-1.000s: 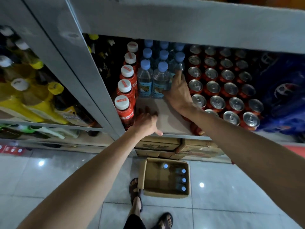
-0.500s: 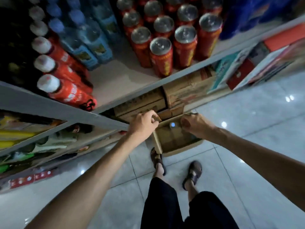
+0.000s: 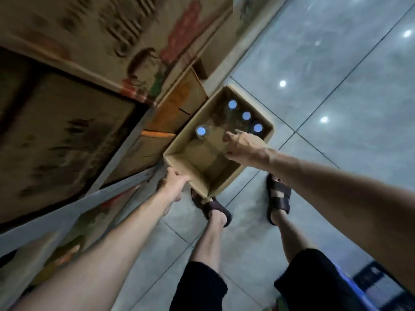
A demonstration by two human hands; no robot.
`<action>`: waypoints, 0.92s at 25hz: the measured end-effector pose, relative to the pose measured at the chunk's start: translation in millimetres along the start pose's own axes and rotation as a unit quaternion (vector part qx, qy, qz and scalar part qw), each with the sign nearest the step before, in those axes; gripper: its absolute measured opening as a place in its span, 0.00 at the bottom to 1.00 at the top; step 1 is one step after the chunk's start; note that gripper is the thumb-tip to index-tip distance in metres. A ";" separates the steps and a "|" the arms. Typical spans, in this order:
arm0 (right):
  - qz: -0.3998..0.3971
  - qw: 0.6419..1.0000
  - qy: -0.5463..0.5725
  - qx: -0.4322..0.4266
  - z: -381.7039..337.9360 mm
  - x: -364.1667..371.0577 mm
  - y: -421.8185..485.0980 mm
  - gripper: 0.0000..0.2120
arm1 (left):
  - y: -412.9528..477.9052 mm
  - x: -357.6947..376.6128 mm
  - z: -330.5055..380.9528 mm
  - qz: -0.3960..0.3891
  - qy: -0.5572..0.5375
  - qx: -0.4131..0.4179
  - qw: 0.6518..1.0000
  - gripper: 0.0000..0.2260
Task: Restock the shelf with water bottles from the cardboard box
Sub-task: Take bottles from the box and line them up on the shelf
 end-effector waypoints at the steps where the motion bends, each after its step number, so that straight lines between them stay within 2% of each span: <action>1: 0.012 1.000 -0.025 -0.001 8.0 18.3 25.2 0.17 | 32.1 12.0 -3.9 0.012 0.016 -0.003 1.000 0.18; 3: 0.044 0.995 -0.090 -0.008 17.1 56.5 73.3 0.20 | 92.5 38.1 -15.2 0.006 0.012 -0.015 1.000 0.25; 5: 0.081 0.990 -0.113 -0.020 17.6 89.2 114.4 0.21 | 144.8 56.6 -27.2 0.018 -0.007 -0.025 0.999 0.22; 8: 0.112 0.987 -0.109 -0.044 8.3 128.2 165.6 0.20 | 196.4 67.6 -38.4 0.080 -0.009 -0.022 0.997 0.17; 11: 0.119 0.987 -0.086 -0.073 -3.0 154.0 204.0 0.16 | 225.6 74.5 -49.4 0.119 0.011 -0.032 0.992 0.30; 14: 0.160 0.983 -0.026 -0.086 -5.1 155.6 219.5 0.11 | 230.9 75.8 -55.6 0.131 0.048 -0.026 0.990 0.36; 18: 0.188 0.974 0.123 -0.037 10.0 157.2 200.0 0.05 | 216.0 54.2 -58.4 0.154 0.093 0.015 0.984 0.32; 20: 0.198 0.956 0.214 -0.017 15.9 150.0 175.0 0.09 | 194.5 42.1 -48.7 0.157 0.128 0.083 0.976 0.34; 23: 0.205 0.920 0.334 0.009 17.4 123.5 125.7 0.09 | 146.8 36.2 -20.3 0.112 0.188 0.218 0.951 0.37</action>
Point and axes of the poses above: each hand's wrist, its own y-axis towards the middle knuckle, its own x-axis out of the palm, z = x × y, the point moved 5 cm from there along y, towards the middle knuckle, and after that the axes turned 1 degree about z, right-handed, at the moved point
